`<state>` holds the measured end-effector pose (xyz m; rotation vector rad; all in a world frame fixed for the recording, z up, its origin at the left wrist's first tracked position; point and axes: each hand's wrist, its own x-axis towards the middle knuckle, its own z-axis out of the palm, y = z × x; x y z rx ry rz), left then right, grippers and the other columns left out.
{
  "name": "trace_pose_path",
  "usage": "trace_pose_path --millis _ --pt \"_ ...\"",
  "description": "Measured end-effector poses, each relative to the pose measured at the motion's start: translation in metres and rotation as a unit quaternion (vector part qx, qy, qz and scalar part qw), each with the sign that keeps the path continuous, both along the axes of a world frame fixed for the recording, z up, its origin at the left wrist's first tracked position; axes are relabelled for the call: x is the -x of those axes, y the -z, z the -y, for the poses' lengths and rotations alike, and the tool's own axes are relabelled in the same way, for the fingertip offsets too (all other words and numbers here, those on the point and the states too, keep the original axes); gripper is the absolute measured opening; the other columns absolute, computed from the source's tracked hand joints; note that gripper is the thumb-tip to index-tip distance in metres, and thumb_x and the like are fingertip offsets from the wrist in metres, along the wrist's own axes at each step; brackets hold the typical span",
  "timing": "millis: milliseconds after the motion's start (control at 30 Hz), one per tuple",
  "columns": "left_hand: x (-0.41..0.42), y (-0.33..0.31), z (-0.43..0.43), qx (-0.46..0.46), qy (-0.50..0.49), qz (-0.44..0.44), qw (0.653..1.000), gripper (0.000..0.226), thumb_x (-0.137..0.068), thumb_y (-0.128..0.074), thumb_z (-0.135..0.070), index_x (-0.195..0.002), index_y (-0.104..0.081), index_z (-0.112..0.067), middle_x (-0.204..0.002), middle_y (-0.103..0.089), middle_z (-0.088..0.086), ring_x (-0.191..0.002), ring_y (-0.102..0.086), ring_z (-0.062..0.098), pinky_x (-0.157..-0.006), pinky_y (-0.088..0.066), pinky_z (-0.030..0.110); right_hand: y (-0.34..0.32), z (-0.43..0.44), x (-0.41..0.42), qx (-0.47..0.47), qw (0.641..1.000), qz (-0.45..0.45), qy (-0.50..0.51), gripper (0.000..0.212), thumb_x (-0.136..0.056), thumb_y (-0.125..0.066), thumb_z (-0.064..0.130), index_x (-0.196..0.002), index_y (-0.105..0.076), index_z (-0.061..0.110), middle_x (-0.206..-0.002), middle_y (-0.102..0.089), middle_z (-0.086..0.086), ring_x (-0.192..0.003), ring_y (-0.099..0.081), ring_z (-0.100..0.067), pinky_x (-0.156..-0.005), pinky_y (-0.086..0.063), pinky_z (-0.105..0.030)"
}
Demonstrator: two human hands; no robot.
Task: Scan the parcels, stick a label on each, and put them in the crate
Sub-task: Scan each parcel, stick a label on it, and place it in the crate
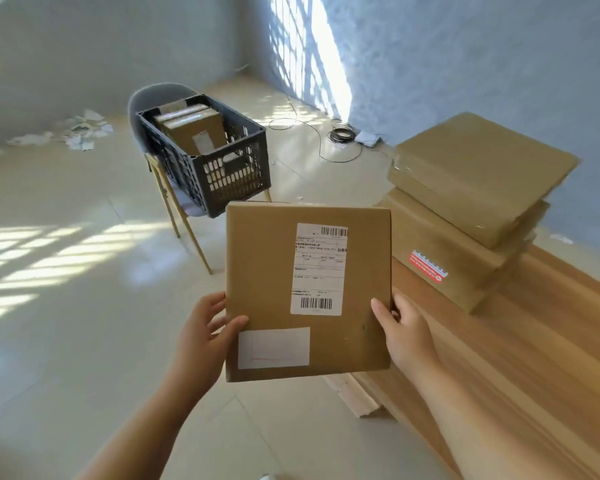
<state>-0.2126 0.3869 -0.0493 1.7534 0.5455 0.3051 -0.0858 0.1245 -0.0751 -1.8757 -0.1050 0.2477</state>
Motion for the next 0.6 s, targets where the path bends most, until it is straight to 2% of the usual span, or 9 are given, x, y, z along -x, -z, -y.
trace_pose_path --millis 167,300,400,500,600 --pt "-0.011 -0.004 -0.079 -0.016 -0.026 -0.012 0.999 0.03 -0.086 -0.065 -0.023 -0.099 -0.05 -0.045 -0.113 -0.06 -0.017 -0.095 -0.064 0.005 -0.067 -0.051 0.018 -0.001 -0.089 -0.029 0.016 0.999 -0.022 -0.041 0.013 -0.094 -0.054 0.034 -0.098 -0.065 0.031 -0.088 -0.07 0.025 -0.078 -0.065 0.005 -0.067 -0.046 -0.019" --pt "-0.031 -0.004 -0.131 -0.034 -0.047 -0.029 0.998 0.029 -0.086 -0.065 -0.027 -0.105 -0.05 -0.044 -0.114 -0.06 -0.016 -0.093 -0.063 0.002 -0.068 -0.052 0.02 0.002 -0.148 -0.062 0.032 0.997 -0.041 -0.055 0.014 -0.094 -0.054 0.032 -0.1 -0.066 0.027 -0.086 -0.073 0.016 -0.079 -0.068 -0.002 -0.074 -0.052 -0.028" --pt "-0.059 -0.003 -0.169 -0.056 -0.057 -0.044 0.996 0.031 -0.087 -0.063 -0.027 -0.112 -0.049 -0.037 -0.12 -0.06 -0.011 -0.097 -0.064 0.01 -0.074 -0.054 0.028 0.006 -0.192 -0.094 0.043 0.996 -0.046 -0.063 0.015 -0.095 -0.053 0.033 -0.1 -0.065 0.027 -0.091 -0.072 0.012 -0.087 -0.067 -0.009 -0.08 -0.052 -0.032" --pt "-0.097 -0.003 -0.212 -0.069 -0.057 -0.052 0.995 0.035 -0.088 -0.061 -0.028 -0.12 -0.049 -0.03 -0.126 -0.058 -0.007 -0.102 -0.063 0.015 -0.073 -0.054 0.027 0.01 -0.238 -0.133 0.048 0.995 -0.05 -0.077 0.015 -0.096 -0.051 0.034 -0.101 -0.064 0.029 -0.098 -0.07 0.011 -0.094 -0.065 -0.013 -0.085 -0.051 -0.036" --pt "-0.142 -0.005 -0.259 -0.092 -0.066 -0.061 0.992 0.043 -0.089 -0.06 -0.029 -0.129 -0.047 -0.025 -0.129 -0.056 -0.007 -0.107 -0.061 0.017 -0.074 -0.054 0.027 0.013 -0.29 -0.18 0.037 0.993 -0.064 -0.089 0.02 -0.097 -0.048 0.036 -0.108 -0.062 0.027 -0.102 -0.069 0.01 -0.095 -0.064 -0.012 -0.083 -0.051 -0.033"
